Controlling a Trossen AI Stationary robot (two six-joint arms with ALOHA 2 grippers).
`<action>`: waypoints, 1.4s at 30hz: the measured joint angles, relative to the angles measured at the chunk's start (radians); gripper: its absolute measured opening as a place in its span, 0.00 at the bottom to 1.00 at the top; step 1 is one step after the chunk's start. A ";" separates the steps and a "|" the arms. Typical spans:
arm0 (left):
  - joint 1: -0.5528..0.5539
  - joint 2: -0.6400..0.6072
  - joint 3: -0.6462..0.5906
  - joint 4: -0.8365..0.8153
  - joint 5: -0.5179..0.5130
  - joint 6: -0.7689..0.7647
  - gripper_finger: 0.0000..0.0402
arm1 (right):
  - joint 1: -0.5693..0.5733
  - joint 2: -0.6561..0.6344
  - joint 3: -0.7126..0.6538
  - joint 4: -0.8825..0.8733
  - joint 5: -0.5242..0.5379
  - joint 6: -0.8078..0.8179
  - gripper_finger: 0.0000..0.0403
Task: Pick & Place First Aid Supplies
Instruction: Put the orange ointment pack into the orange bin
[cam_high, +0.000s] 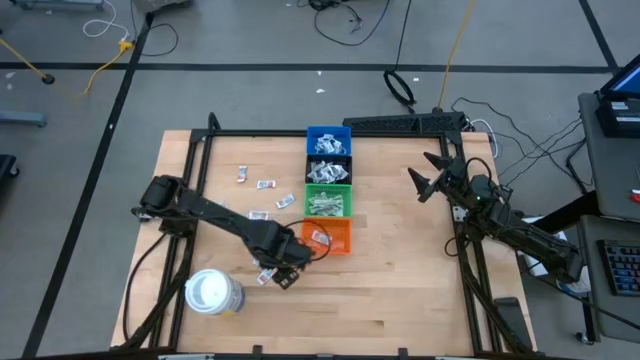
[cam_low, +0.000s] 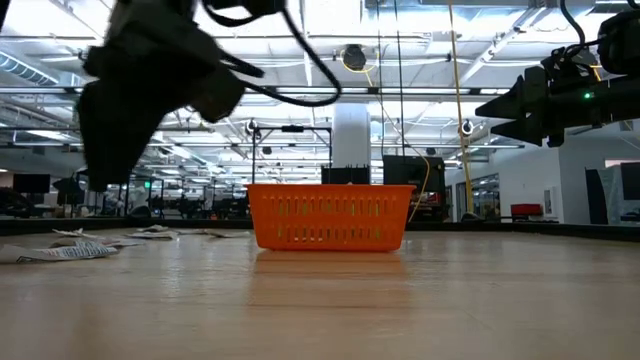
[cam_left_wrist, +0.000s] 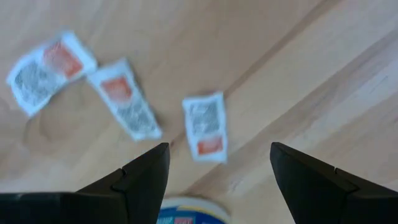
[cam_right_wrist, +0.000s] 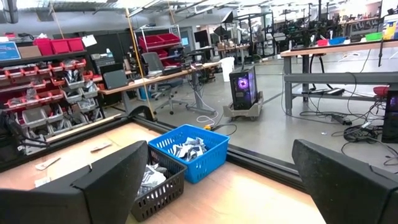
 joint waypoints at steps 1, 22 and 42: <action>-0.008 -0.009 -0.014 0.000 0.001 -0.012 0.71 | 0.000 0.000 0.000 0.000 0.000 0.000 0.98; -0.075 0.070 -0.089 0.068 0.000 -0.042 0.71 | 0.000 0.000 0.000 0.000 0.000 0.000 0.98; -0.076 0.097 -0.087 0.179 0.000 0.023 0.35 | 0.000 0.000 0.000 0.000 0.000 0.000 0.98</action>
